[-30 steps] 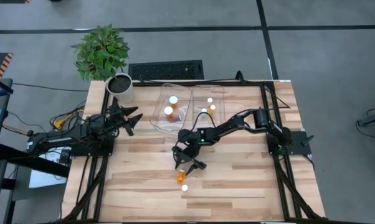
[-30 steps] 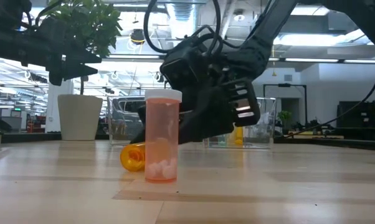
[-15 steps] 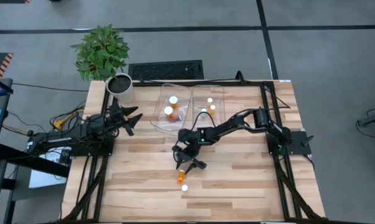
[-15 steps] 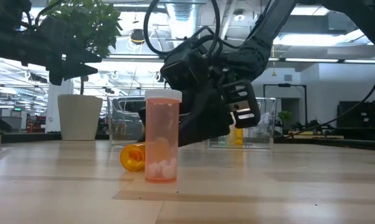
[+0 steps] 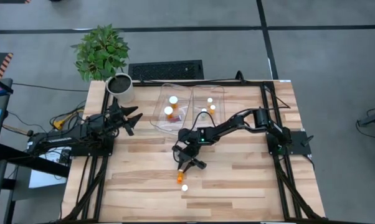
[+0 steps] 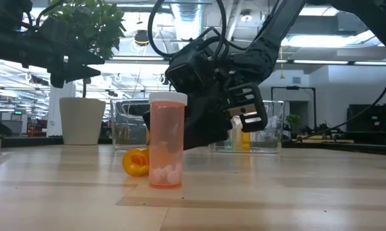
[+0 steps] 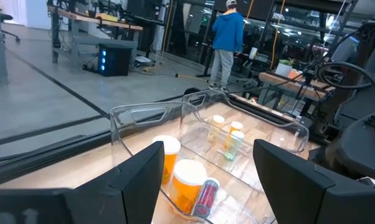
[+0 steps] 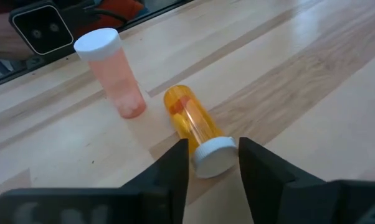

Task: Pick and place medicine bottles into bin by pill shape (circle, oval)
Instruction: Put the small orange capsule bottle into the left transparent bin

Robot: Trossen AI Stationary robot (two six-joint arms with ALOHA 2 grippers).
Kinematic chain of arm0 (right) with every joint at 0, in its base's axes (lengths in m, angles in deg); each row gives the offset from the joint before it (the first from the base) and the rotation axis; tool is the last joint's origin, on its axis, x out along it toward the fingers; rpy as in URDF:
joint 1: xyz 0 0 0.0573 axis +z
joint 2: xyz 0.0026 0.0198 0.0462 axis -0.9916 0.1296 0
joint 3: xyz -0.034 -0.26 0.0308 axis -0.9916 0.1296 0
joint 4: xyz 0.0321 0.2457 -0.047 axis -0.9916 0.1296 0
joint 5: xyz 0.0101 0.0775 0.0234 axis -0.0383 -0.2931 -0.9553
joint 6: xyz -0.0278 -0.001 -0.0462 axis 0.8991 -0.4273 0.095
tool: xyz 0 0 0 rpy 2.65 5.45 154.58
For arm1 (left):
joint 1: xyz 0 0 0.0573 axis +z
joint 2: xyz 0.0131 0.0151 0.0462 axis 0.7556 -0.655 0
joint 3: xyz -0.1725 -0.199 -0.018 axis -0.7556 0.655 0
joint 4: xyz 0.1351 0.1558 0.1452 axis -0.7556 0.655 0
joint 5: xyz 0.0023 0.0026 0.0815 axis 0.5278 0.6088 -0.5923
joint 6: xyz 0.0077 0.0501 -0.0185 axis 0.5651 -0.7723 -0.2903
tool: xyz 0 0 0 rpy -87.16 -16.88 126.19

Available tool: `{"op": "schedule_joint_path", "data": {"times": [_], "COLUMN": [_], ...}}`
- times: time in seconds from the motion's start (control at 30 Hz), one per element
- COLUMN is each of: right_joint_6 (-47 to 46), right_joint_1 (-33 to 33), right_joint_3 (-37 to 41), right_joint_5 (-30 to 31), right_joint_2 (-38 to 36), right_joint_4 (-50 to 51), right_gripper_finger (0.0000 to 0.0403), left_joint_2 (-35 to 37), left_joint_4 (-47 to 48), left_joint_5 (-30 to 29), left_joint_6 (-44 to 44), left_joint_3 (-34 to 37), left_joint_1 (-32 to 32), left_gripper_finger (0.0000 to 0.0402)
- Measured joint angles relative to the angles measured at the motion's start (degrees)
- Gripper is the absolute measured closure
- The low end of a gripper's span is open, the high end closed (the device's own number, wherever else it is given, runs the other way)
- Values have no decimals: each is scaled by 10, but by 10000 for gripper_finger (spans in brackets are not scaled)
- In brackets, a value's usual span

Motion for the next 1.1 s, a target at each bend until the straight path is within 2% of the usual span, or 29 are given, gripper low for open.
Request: {"op": "schedule_joint_path", "data": {"times": [0.23, 0.63, 0.93, 1.1], "right_joint_6": [-1, -9, -76, -81], "right_joint_1": [0, -3, -29, -38], "right_joint_3": [0, 0, 0, 0], "right_joint_5": [0, 0, 2, 4], "right_joint_2": [0, 0, -1, -17], "right_joint_4": [0, 0, -1, 8], "right_gripper_finger": [290, 292, 293, 293], "left_joint_2": [0, 0, 0, 0], "left_joint_4": [0, 0, 0, 0], "left_joint_5": [0, 0, 0, 0], "left_joint_6": [1, 1, 1, 1], "left_joint_3": [0, 0, 0, 0], "left_joint_1": [0, 0, 0, 0], "left_gripper_finger": [161, 161, 161, 161]}}
